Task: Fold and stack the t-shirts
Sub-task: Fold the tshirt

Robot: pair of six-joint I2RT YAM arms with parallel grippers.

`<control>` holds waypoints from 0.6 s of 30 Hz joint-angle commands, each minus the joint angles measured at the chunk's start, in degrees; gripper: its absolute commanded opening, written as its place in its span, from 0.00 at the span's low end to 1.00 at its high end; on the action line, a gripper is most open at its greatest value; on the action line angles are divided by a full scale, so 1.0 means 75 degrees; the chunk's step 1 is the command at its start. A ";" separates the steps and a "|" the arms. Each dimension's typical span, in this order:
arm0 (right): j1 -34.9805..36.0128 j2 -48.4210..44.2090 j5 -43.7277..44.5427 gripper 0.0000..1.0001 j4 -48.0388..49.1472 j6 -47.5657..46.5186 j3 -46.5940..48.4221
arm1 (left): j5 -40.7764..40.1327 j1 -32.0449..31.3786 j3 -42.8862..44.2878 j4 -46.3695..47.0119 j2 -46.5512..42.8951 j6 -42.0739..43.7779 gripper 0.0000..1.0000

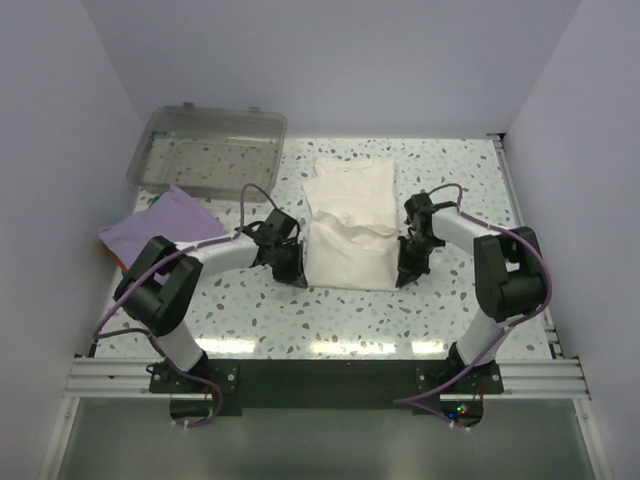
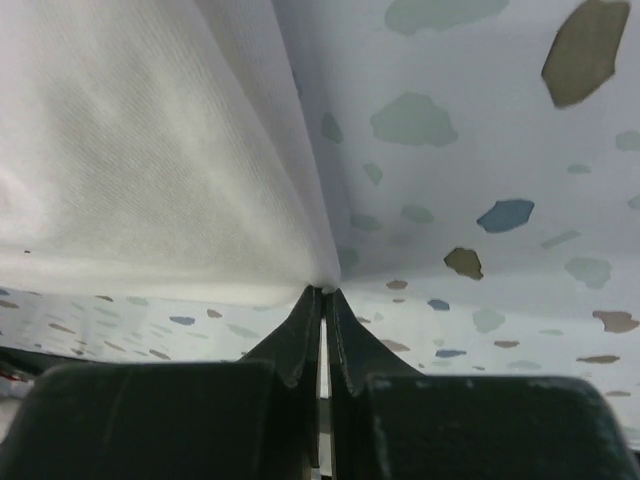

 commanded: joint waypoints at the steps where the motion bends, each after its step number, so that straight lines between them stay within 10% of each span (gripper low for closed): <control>1: 0.0090 -0.0585 0.0339 0.00 -0.0920 -0.0188 -0.0017 | -0.0226 -0.0192 -0.0446 -0.0156 -0.0689 -0.0070 0.00; 12: 0.0477 -0.2402 0.0363 0.00 -0.1695 0.0455 -0.1200 | -0.0286 -0.0778 -0.2041 -0.0613 -0.2612 -0.0821 0.01; 14: 0.0722 -0.2567 0.0339 0.00 -0.1870 0.0538 -0.1283 | -0.0098 -0.0883 -0.2123 -0.0730 -0.2975 -0.0926 0.25; 18: 0.1004 -0.3093 0.0386 0.41 -0.2222 0.0690 -0.1378 | -0.0109 -0.1526 -0.1937 -0.1256 -0.3561 -0.1230 0.47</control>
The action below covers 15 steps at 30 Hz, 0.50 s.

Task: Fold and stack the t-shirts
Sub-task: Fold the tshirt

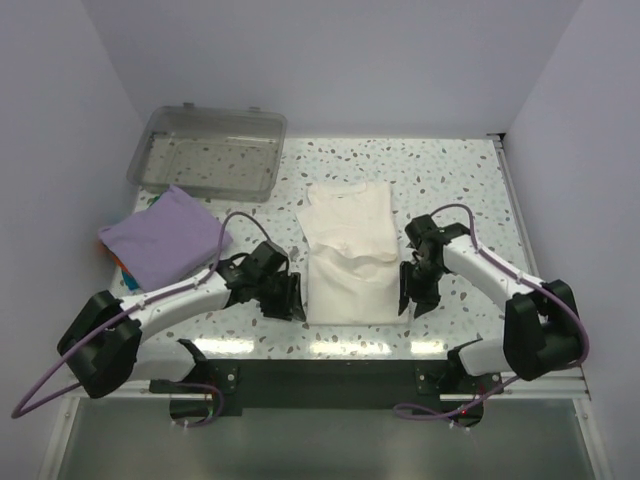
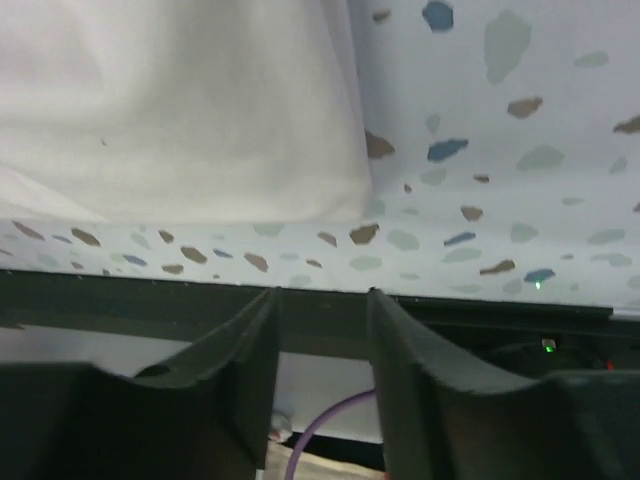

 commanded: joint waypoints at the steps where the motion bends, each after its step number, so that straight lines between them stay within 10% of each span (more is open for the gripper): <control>1: 0.0153 -0.0600 0.0258 0.47 -0.0791 0.0169 0.0024 | -0.0231 -0.0487 0.0272 -0.0938 -0.0635 -0.0322 0.49; 8: 0.0154 -0.1059 0.0200 0.60 -0.1016 0.0017 0.1383 | -0.0807 -0.0758 0.0941 -0.0487 -0.1200 -0.0053 0.50; 15: 0.0154 0.0030 0.0457 0.59 0.0202 -0.0135 0.2273 | -0.0492 -0.1237 0.2193 0.1843 0.0740 0.0345 0.51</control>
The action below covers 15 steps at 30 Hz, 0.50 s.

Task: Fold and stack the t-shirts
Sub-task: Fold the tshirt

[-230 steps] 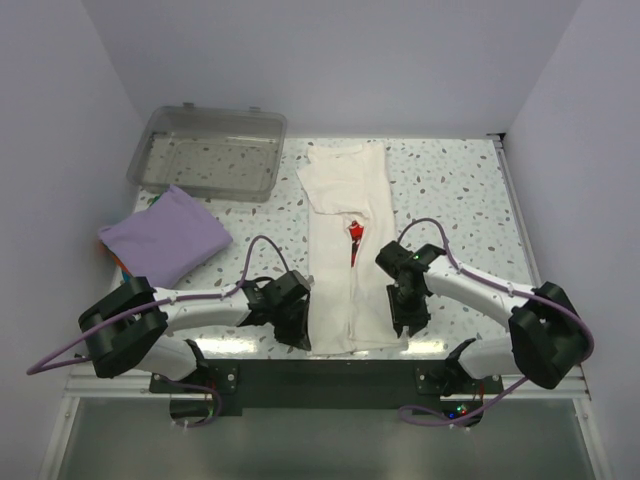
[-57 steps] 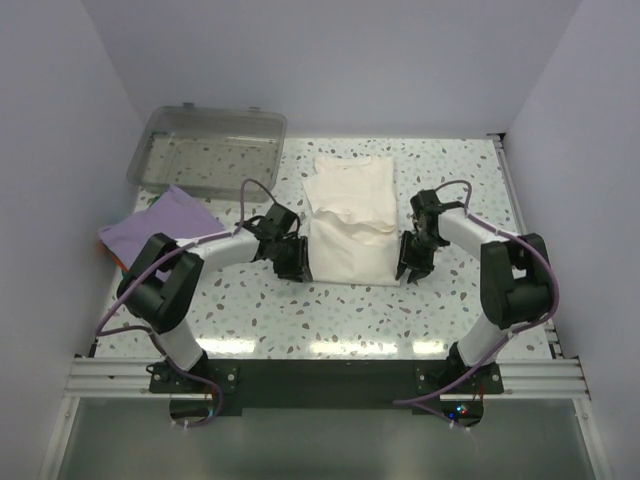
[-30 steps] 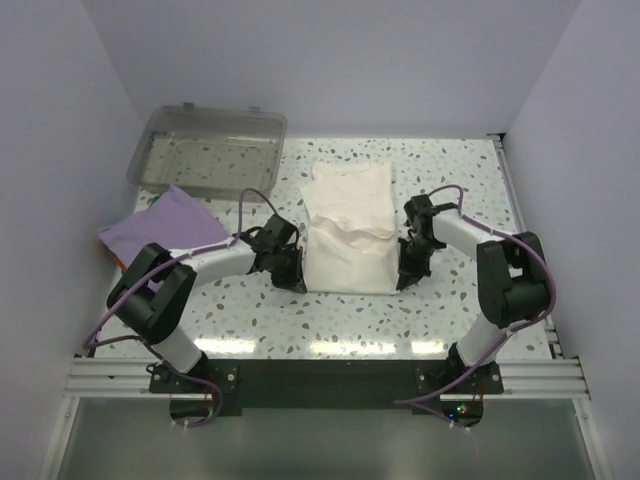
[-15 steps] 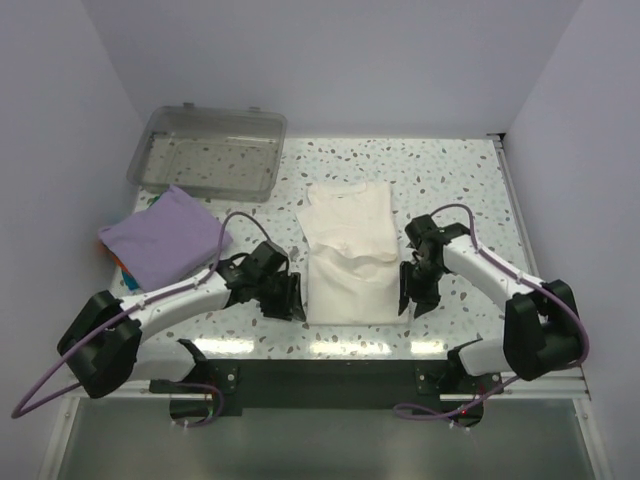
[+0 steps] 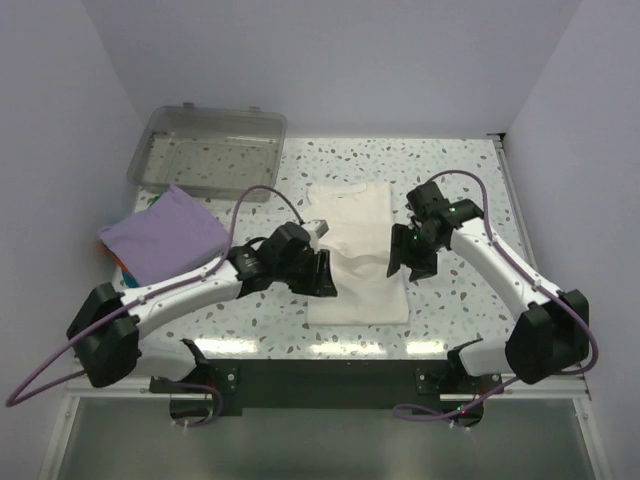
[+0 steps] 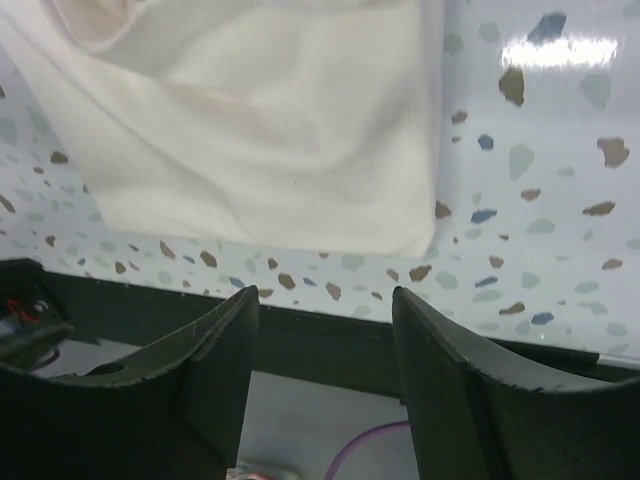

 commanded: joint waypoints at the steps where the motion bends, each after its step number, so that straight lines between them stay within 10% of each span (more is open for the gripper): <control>1: 0.0025 0.0675 0.0381 0.59 0.0835 -0.0165 0.0497 | 0.0243 -0.0390 0.0895 0.1680 0.1143 0.0381 0.51; 15: -0.0057 0.3230 0.1085 0.59 0.1704 -0.0470 0.1482 | 0.0666 -0.1258 0.1039 0.2607 0.3407 0.0826 0.51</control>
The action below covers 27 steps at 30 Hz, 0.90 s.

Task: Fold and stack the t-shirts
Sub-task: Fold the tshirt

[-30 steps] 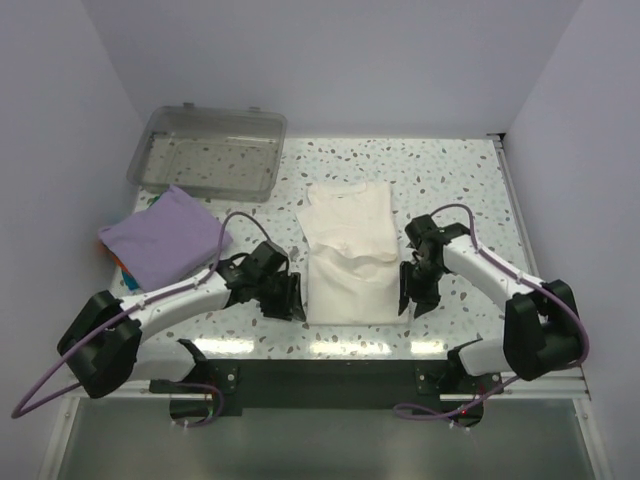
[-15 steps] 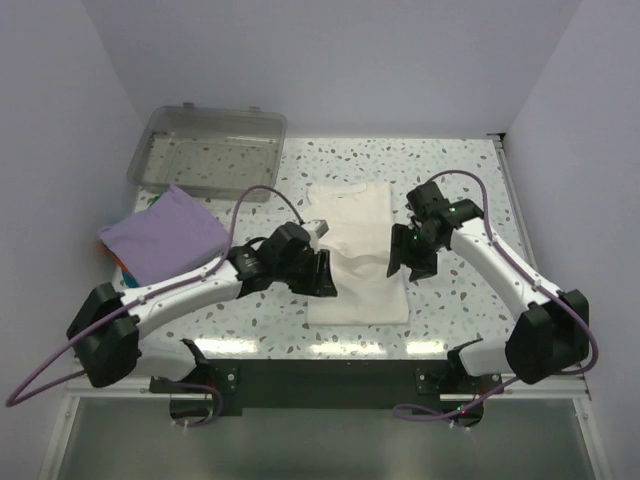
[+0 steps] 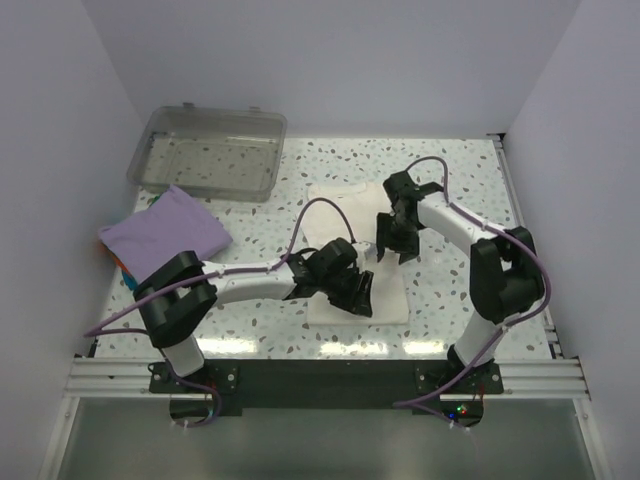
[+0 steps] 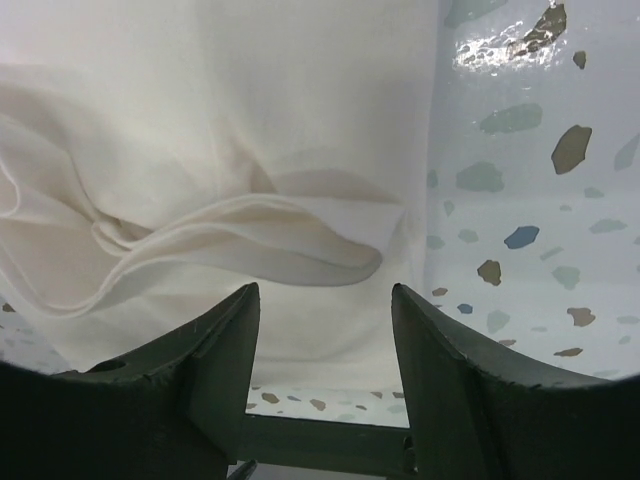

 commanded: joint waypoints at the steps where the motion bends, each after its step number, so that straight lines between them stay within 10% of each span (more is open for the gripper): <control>1: -0.0042 0.0244 0.0246 0.58 0.0413 -0.0140 0.0354 | 0.0048 -0.0011 -0.0244 0.0591 0.0181 0.0287 0.51; 9: -0.0112 0.0900 0.0445 0.45 0.0567 -0.0281 0.0694 | -0.0116 -0.0069 -0.0549 0.0287 0.0451 0.0264 0.52; 15: -0.0194 0.1030 0.0750 0.04 0.0239 -0.0445 0.1092 | -0.0291 -0.0128 -0.0807 0.0005 0.0685 0.0229 0.52; 27: -0.0511 0.1123 0.0774 0.00 0.0086 -0.0492 0.1350 | -0.0526 -0.0256 -0.0456 -0.0640 0.0932 0.0252 0.54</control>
